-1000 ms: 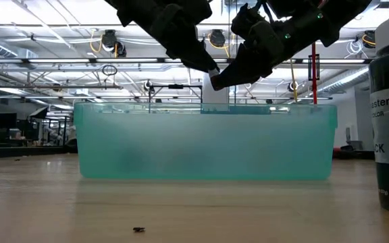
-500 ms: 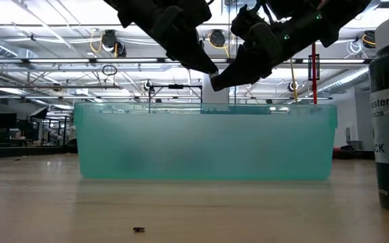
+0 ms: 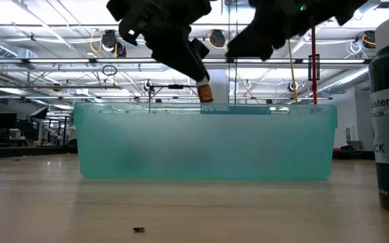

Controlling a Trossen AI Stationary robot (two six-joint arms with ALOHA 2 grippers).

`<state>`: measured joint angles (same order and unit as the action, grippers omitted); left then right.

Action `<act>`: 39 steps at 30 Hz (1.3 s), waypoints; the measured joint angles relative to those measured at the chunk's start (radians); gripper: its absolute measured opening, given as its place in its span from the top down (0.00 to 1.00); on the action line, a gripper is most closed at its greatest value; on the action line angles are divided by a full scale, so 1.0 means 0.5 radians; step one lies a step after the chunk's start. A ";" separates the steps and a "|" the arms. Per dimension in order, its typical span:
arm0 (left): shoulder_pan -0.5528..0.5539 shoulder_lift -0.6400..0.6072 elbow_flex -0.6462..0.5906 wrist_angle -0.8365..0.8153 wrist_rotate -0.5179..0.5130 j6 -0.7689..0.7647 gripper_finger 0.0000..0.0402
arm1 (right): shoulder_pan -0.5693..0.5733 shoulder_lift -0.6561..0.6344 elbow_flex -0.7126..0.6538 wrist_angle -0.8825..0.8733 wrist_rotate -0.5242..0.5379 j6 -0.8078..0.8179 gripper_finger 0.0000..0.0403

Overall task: Pick & Place food coloring
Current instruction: Put the small red food coloring bottle into the blue bin, then put the small orange food coloring bottle into the blue bin

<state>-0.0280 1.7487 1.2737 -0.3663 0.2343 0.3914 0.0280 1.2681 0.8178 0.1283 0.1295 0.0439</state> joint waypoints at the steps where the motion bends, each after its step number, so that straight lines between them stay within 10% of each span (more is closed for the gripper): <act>1: -0.022 0.020 0.000 0.011 -0.014 0.003 0.87 | 0.000 -0.041 -0.001 0.001 -0.001 0.000 0.59; 18: -0.081 0.678 0.568 -0.170 -0.122 0.141 0.87 | 0.001 -0.181 -0.002 -0.057 0.007 -0.005 0.61; 39: -0.077 0.708 0.561 -0.204 -0.179 0.021 0.68 | 0.000 -0.182 -0.005 -0.078 0.011 -0.007 0.62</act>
<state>-0.0666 2.1025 1.5543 -0.4685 0.1447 0.4019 0.0280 1.1770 0.8152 0.0895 0.1350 0.0406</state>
